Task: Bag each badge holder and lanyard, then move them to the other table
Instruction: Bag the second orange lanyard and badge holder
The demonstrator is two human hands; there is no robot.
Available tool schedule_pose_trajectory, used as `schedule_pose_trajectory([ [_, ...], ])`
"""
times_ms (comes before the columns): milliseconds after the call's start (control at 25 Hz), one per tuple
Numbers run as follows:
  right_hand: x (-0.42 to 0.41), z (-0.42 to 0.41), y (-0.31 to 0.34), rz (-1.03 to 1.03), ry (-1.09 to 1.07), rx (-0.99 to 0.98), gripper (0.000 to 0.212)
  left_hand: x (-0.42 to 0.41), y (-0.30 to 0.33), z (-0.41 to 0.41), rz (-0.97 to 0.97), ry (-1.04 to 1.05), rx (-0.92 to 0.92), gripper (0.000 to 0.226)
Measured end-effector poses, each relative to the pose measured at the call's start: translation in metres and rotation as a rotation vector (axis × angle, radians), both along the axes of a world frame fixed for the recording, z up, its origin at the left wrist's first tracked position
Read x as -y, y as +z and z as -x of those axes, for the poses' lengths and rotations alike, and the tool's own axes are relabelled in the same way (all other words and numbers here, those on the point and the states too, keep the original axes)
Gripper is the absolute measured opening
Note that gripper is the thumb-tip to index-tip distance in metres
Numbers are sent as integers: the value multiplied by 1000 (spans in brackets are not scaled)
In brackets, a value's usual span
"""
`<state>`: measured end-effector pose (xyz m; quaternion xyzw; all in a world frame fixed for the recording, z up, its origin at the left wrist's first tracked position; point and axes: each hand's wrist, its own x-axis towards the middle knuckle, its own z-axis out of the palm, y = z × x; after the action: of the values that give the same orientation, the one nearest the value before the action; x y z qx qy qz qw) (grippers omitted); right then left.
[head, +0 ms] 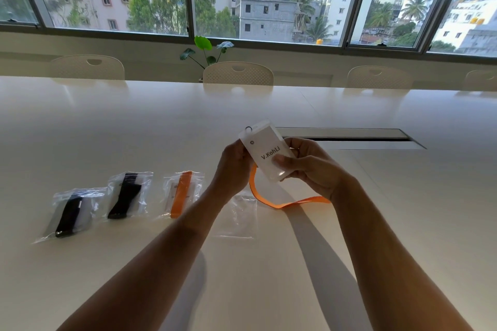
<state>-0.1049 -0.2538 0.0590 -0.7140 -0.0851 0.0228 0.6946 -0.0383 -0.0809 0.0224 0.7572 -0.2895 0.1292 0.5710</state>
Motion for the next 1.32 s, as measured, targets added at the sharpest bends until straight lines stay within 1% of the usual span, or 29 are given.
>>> schedule_pose_trajectory([
  [80,-2,-3,1,15,-17,-7,48,4,1,5,1,-33,-40,18],
  [120,-4,-5,1,0,-27,-8,51,6,2,8,17,-62,-65,17],
  [280,-10,-14,4,-195,-86,62,49,11,3,22,108,-255,-217,19],
  [320,-10,-16,7,-213,-123,81,51,11,2,25,124,-244,-241,17],
  [400,-10,-22,11,-224,-216,113,53,13,0,30,159,-161,-266,19],
  [480,-12,-28,13,-230,-321,147,46,14,0,33,166,-130,-287,22],
  [600,-17,-33,11,-205,-450,179,27,15,3,35,111,-163,-341,25],
  [680,-19,-36,7,-176,-496,196,20,14,10,35,82,-183,-363,28],
  [800,-22,-38,-2,-119,-497,233,23,12,19,37,23,-210,-334,30],
  [880,-25,-38,-4,-31,-505,265,18,13,24,39,-26,-230,-314,30],
  [960,-26,-36,-5,14,-457,299,17,12,30,40,-67,-243,-313,31],
  [1040,-25,-33,-5,14,-387,317,25,10,36,39,-85,-243,-322,31],
  [1200,-26,-29,-7,130,-304,393,34,5,47,40,-34,-251,-329,29],
  [1280,-29,-24,-7,114,-198,400,52,2,53,39,-27,-247,-309,27],
  [1320,-30,-23,-8,104,-145,399,56,0,57,38,-18,-247,-301,27],
])
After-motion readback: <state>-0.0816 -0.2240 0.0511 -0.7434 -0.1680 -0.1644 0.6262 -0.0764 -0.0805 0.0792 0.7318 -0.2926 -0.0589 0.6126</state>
